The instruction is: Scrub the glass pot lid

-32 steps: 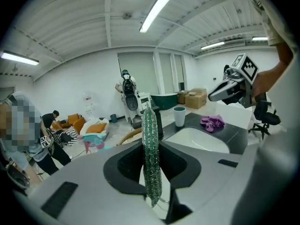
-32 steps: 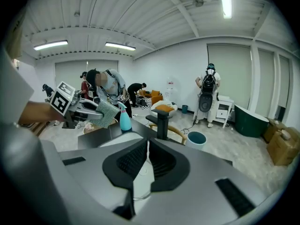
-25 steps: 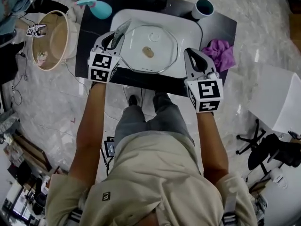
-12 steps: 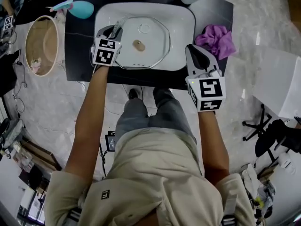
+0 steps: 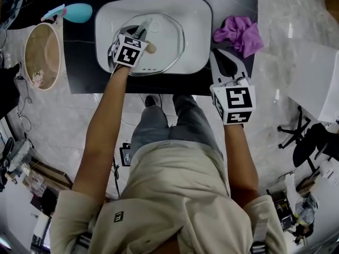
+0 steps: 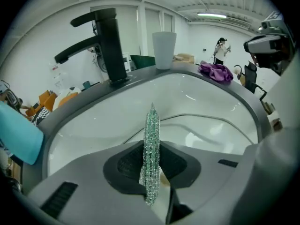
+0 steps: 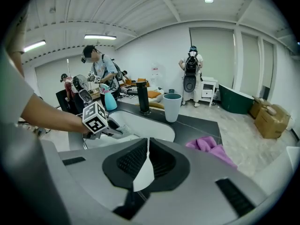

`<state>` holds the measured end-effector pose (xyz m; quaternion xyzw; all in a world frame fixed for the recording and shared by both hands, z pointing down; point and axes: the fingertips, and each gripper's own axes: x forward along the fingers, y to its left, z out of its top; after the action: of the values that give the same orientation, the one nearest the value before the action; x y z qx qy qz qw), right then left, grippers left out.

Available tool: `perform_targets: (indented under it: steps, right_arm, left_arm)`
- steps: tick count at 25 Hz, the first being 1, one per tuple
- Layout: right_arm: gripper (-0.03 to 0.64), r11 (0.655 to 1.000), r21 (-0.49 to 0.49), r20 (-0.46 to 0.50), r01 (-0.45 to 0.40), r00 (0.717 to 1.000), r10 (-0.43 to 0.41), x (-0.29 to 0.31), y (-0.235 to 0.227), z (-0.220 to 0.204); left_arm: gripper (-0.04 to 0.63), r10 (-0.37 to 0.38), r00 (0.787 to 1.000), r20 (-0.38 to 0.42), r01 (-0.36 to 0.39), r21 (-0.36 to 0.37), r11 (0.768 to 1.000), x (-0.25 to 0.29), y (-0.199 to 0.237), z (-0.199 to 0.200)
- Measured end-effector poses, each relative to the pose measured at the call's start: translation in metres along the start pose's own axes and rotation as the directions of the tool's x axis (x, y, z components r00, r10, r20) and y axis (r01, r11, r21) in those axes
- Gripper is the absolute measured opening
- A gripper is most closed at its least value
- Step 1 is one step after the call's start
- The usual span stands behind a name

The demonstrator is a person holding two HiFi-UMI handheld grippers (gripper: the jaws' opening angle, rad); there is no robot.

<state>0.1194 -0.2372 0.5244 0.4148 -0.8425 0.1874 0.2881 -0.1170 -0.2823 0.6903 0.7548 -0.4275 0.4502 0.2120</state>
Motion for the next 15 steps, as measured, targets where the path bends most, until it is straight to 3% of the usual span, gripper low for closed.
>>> perform_targets:
  steps: [9, 12, 15]
  right_arm:
    - [0.028, 0.999, 0.045, -0.010, 0.026, 1.000, -0.026, -0.009, -0.017, -0.017]
    - [0.028, 0.998, 0.055, -0.010, 0.035, 0.999, -0.034, -0.011, -0.021, -0.017]
    - [0.028, 0.998, 0.056, -0.010, 0.036, 0.999, -0.036, -0.011, -0.022, -0.016]
  left_arm:
    - [0.087, -0.227, 0.974, 0.025, 0.225, 0.073, 0.972, 0.029, -0.114, 0.054]
    - [0.087, -0.239, 0.971, 0.012, 0.236, 0.114, 0.965, 0.032, -0.133, 0.061]
    - [0.087, -0.244, 0.970, 0.015, 0.241, 0.106, 0.965, 0.032, -0.131, 0.060]
